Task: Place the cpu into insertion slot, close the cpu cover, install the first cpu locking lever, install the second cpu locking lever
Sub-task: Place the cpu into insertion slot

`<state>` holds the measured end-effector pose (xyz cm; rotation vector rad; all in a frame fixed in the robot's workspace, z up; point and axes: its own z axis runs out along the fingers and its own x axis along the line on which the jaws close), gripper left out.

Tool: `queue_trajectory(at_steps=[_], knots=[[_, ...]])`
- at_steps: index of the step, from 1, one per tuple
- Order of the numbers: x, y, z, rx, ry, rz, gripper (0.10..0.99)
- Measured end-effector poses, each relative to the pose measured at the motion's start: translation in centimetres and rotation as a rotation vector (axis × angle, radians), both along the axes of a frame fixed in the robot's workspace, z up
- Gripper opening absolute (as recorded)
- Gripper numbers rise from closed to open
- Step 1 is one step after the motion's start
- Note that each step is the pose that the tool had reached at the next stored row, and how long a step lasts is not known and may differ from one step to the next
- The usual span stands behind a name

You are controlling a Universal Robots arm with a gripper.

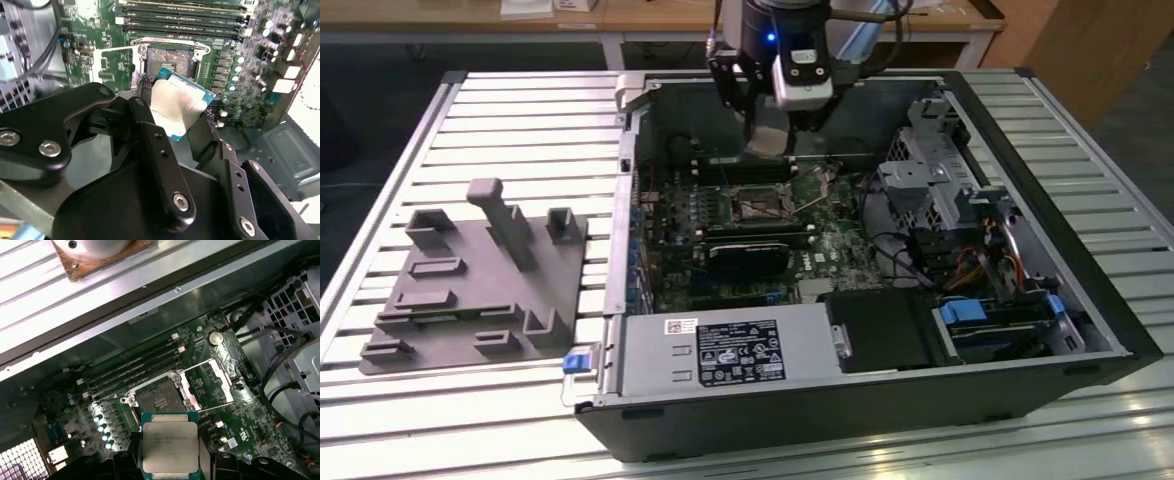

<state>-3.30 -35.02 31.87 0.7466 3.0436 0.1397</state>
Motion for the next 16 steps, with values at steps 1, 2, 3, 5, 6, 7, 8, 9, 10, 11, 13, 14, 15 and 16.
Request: queue_trajectory(at_steps=[1, 2, 3, 5, 6, 7, 8, 9, 10, 11, 13, 14, 15, 16], knots=[[0.0, 0.0, -0.13, 0.0, 0.0, -0.02, 0.537], [0.0, 0.0, -0.23, 0.0, 0.0, -0.037, 0.537], [0.0, 0.0, -0.35, 0.0, 0.0, -0.055, 0.537], [0.0, 0.0, -0.59, 0.0, 0.0, -0.092, 0.537], [0.0, 0.0, -0.71, 0.0, 0.0, -0.11, 0.537], [0.0, 0.0, -0.82, 0.0, 0.0, -0.128, 0.537], [0.0, 0.0, -0.93, 0.0, -0.0001, -0.145, 0.537], [0.0, 0.0, -1.05, 0.0, -0.0001, -0.164, 0.537], [0.0, 0.0, -1.18, 0.0, -0.0002, -0.183, 0.537], [0.0, 0.0, -1.3, 0.0, -0.0002, -0.201, 0.537], [0.0, 0.0, -1.53, 0.0, -0.0004, -0.238, 0.537], [0.0, 0.0, -1.65, 0.0, -0.0004, -0.256, 0.537], [0.0, 0.0, -1.76, 0.0, -0.0005, -0.274, 0.537], [0.0, 0.0, -1.88, 0.0, -0.0005, -0.292, 0.537]])
